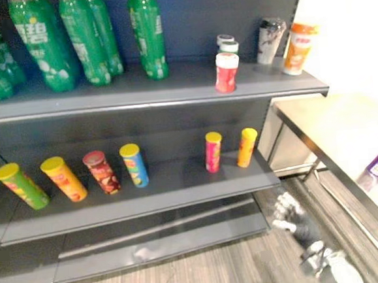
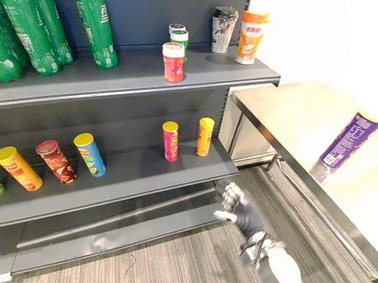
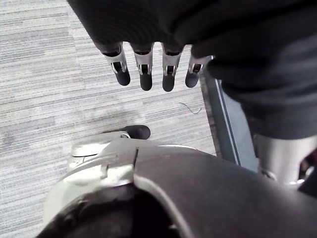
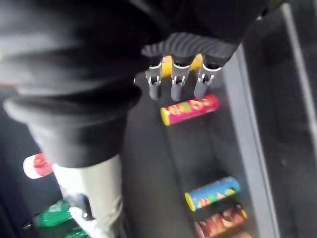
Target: Put the gum and the chips on the shelf.
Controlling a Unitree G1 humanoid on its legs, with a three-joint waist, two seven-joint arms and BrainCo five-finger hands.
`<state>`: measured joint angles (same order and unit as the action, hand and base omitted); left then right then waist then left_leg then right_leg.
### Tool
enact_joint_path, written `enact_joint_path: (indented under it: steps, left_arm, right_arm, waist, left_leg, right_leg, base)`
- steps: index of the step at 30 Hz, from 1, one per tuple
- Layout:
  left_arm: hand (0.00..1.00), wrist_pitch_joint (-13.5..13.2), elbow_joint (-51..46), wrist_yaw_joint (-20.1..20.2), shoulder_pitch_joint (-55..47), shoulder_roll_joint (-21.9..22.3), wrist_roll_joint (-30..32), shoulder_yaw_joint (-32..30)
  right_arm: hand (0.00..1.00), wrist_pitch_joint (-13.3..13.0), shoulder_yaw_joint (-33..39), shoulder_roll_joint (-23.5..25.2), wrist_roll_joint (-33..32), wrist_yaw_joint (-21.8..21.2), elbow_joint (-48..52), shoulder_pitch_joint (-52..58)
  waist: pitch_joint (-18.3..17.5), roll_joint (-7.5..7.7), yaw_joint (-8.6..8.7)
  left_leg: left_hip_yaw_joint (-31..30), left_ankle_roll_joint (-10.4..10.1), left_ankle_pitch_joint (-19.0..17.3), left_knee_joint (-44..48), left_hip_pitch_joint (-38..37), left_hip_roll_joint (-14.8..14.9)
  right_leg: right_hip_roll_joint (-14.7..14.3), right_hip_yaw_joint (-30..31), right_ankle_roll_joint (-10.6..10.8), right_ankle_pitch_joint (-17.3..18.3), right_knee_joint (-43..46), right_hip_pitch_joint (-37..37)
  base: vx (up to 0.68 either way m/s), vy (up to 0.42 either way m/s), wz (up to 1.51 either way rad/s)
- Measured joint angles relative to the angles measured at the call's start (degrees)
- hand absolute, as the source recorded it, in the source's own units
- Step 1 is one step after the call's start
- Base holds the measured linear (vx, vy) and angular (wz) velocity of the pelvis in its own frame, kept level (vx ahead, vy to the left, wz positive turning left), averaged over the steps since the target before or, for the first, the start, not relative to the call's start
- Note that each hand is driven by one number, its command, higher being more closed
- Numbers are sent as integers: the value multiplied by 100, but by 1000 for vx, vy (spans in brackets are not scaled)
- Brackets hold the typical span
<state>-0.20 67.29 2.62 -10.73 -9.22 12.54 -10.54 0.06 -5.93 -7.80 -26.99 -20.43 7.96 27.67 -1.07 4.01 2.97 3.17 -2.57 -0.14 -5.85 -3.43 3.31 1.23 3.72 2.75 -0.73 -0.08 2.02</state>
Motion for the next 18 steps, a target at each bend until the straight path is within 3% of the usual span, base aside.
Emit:
enact_joint_path:
  steps: [5,6,11,13,15,16,18]
  left_arm:
    - [0,26,1,-42,-14,4,-121,123]
    - [0,27,2,-64,56,4,-193,120]
    - [0,24,-21,-126,245,181,-508,51]
    - [0,10,-153,-125,267,307,-512,-11]
    - [0,-27,-259,-120,242,308,-511,38]
    - [0,-53,-353,-116,212,274,-512,142]
    - [0,-93,-402,-113,263,250,-509,214]
  right_arm:
    - [0,85,-73,-7,-71,-16,1,189]
    - [0,85,41,32,-117,-11,16,186]
    - [0,81,347,117,-114,42,539,388]
    - [0,77,419,210,-93,62,1024,635]
    - [0,87,423,324,-39,148,1205,769]
    - [0,86,437,383,5,253,1389,874]
    - [0,82,366,379,6,285,1453,874]
  waist:
    - [38,-95,-10]
    - [260,-103,-11]
    - [706,-258,16]
    - [938,-419,39]
    - [999,-446,164]
    - [1100,-466,137]
    - [1261,-545,140]
  left_leg:
    - [131,12,-11,33,-3,10]
    - [197,32,-171,331,-1,-8]
    - [675,60,-952,1780,330,141]
    - [1182,96,-1376,2554,567,415]
    - [1667,160,-1612,2949,689,644]
    - [2075,290,-1730,3030,648,827]
    - [2487,301,-1746,3032,507,1057]
  right_leg:
    - [-8,76,34,61,120,83]
    - [7,166,102,161,392,99]
    - [-95,568,107,244,927,227]
    - [-309,979,169,202,1158,425]
    - [-467,1291,349,97,1111,616]
    - [-297,888,381,191,993,746]
    - [21,-56,275,183,1055,830]
  base:
    - [8,1,-6]
    - [14,10,-20]
    - [-31,35,-50]
    - [-131,93,-117]
    - [-187,128,-144]
    - [-186,121,-146]
    - [-145,78,-143]
